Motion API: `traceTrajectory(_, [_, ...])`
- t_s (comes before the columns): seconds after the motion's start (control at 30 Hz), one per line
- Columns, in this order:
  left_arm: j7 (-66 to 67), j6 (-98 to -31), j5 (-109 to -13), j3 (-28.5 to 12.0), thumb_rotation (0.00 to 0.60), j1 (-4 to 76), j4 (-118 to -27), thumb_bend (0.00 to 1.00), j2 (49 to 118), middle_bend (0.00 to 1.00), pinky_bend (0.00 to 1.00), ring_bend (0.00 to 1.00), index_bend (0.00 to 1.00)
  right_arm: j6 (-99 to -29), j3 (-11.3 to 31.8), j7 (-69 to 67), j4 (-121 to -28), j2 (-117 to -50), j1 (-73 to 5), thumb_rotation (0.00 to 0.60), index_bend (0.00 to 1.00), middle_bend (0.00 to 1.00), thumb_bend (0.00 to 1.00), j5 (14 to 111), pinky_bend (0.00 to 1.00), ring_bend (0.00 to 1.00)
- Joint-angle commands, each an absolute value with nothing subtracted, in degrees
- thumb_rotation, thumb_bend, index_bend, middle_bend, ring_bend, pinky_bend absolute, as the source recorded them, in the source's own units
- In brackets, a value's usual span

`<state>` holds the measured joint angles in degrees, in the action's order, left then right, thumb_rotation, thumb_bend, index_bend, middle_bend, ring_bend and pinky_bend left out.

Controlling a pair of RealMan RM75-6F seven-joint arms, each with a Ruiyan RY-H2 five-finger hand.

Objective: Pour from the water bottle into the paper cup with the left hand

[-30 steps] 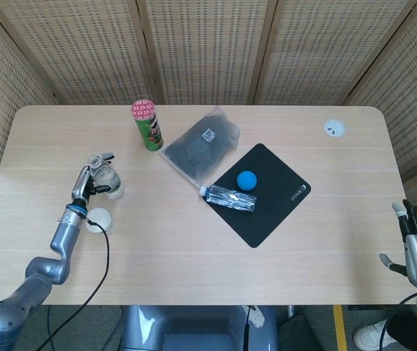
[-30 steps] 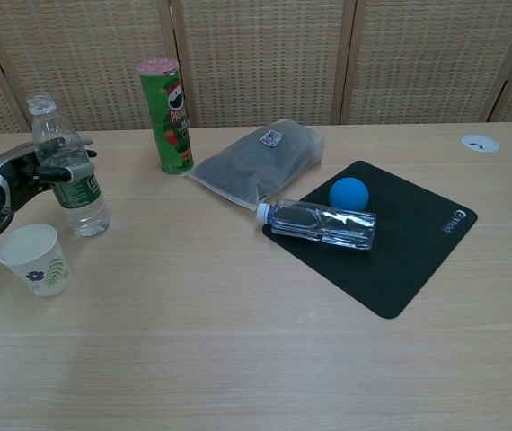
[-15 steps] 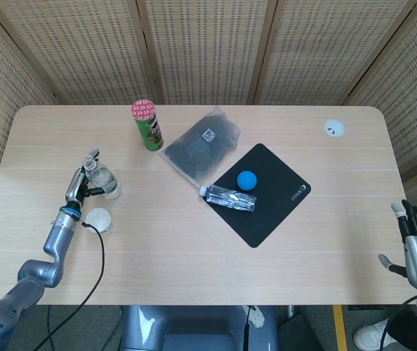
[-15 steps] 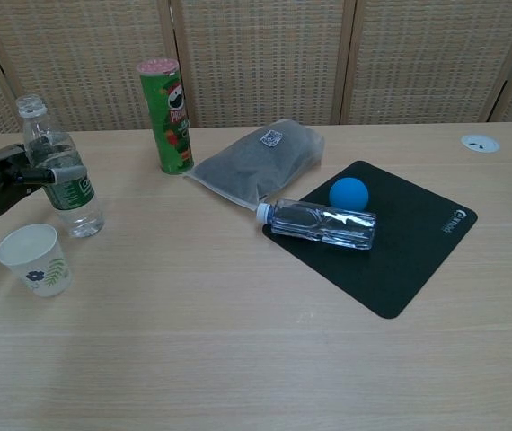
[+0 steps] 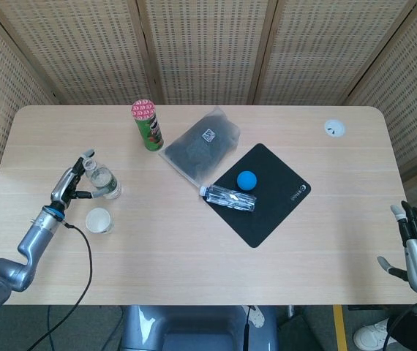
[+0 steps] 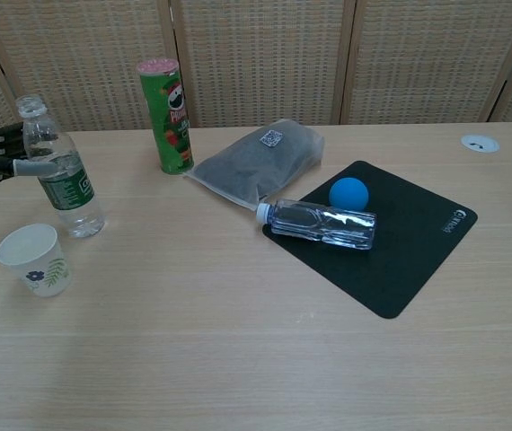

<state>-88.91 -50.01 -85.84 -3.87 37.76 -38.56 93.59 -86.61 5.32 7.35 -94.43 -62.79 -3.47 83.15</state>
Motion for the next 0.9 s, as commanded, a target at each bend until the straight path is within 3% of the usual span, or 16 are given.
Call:
traceTrajectory(0.03, [-86.3, -51.4, -87.4, -1.9, 0.600, 36.6, -44.3, 0.05, 87.6, 0.00, 0.00, 0.00, 0.00, -86.9, 5.1, 7.3, -94.7, -62.7, -3.3, 0.600, 0.00, 0.00, 0.00, 83.6, 0.00, 0.00])
traceTrajectory(0.27, [-79.7, -54.1, -86.6, -1.2, 0.600, 33.9, -50.8, 0.03, 79.7, 0.00, 0.00, 0.00, 0.00, -87.8, 4.8, 7.3, -95.2, -62.4, -2.9, 0.600, 0.00, 0.00, 0.00, 84.8, 0.00, 0.00])
traceTrajectory(0.43, [-67.3, -58.0, -84.6, -1.4, 0.600, 30.3, -55.1, 0.04, 74.5, 0.00, 0.00, 0.00, 0.00, -88.4, 4.7, 7.3, -95.4, -62.3, -2.7, 0.600, 0.00, 0.00, 0.00, 85.4, 0.00, 0.00])
traceTrajectory(0.47, [-63.3, -59.4, -83.8, -1.6, 0.600, 29.3, -56.6, 0.04, 73.4, 0.00, 0.00, 0.00, 0.00, -88.6, 4.7, 7.5, -95.3, -62.4, -2.7, 0.600, 0.00, 0.00, 0.00, 85.4, 0.00, 0.00])
traceTrajectory(0.53, [-48.9, -68.6, -81.6, -2.4, 0.600, 23.6, -63.1, 0.04, 69.7, 0.00, 0.00, 0.00, 0.00, -89.1, 4.8, 8.4, -95.2, -62.6, -2.6, 0.600, 0.00, 0.00, 0.00, 85.7, 0.00, 0.00])
traceTrajectory(0.7, [-26.8, -78.2, -77.8, -3.2, 0.600, 17.3, -79.4, 0.05, 64.5, 0.00, 0.00, 0.00, 0.00, -89.0, 4.3, 7.4, -95.6, -62.3, -2.6, 0.600, 0.00, 0.00, 0.00, 86.9, 0.00, 0.00])
traceTrajectory(0.9, [-14.9, -84.7, -78.6, -2.0, 0.600, 12.7, -90.7, 0.07, 62.5, 0.00, 0.00, 0.00, 0.00, -89.3, 4.1, 6.5, -96.0, -61.8, -2.4, 0.600, 0.00, 0.00, 0.00, 87.7, 0.00, 0.00])
